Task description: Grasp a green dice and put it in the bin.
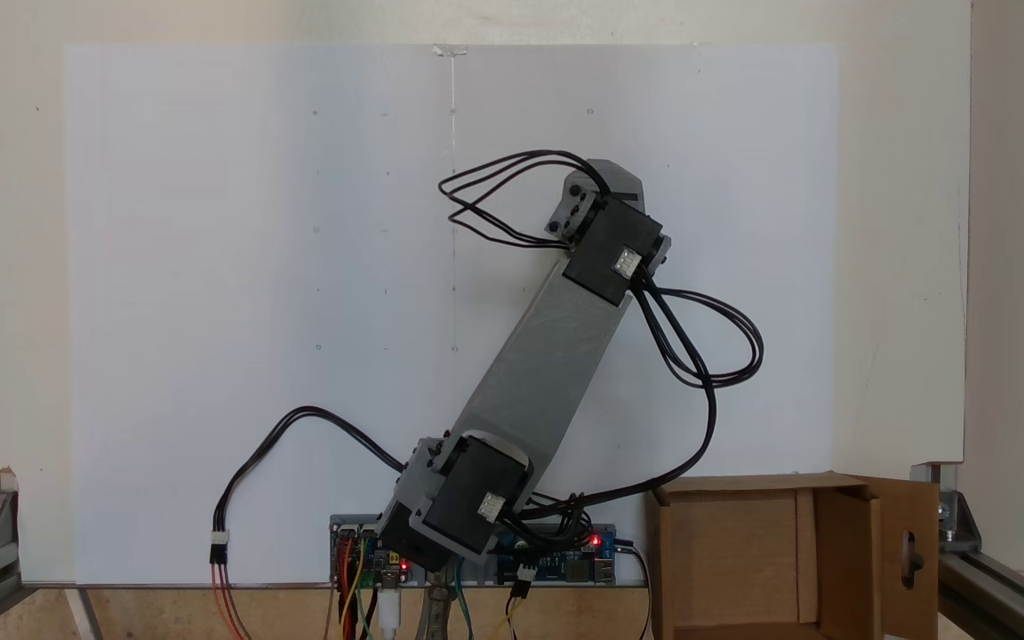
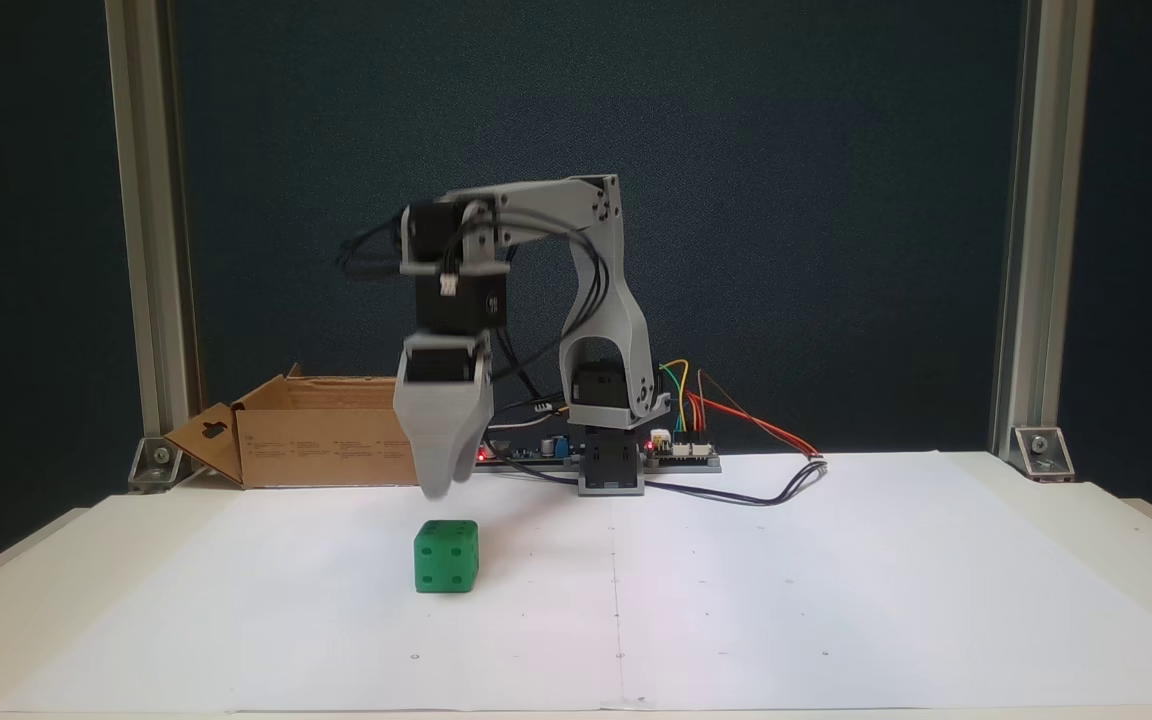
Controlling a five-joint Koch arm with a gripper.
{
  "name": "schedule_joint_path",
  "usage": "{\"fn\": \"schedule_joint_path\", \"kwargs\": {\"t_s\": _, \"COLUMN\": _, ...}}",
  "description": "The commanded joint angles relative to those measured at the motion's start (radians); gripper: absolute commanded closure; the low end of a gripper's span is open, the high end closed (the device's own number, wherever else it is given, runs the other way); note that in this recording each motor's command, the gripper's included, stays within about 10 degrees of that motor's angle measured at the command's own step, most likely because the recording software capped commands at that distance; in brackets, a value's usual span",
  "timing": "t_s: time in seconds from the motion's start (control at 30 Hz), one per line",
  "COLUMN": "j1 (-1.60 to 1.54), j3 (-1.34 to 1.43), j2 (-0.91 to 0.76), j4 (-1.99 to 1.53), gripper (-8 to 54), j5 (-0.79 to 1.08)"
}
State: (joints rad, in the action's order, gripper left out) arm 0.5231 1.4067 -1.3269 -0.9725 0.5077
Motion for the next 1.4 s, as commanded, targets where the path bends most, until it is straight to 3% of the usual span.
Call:
{"fn": "schedule_joint_path", "kwargs": {"t_s": 0.0, "j1": -0.003, "j3": -0.077, "j2": -0.006, "j4": 0.008, "gripper": 1.7, "j5": 0.072}}
{"fn": "schedule_joint_path", "kwargs": {"t_s": 1.37, "j1": 0.048, "j3": 0.044, "j2": 0.095, "j4": 0.061, "gripper": 1.8, "j5": 0.078}}
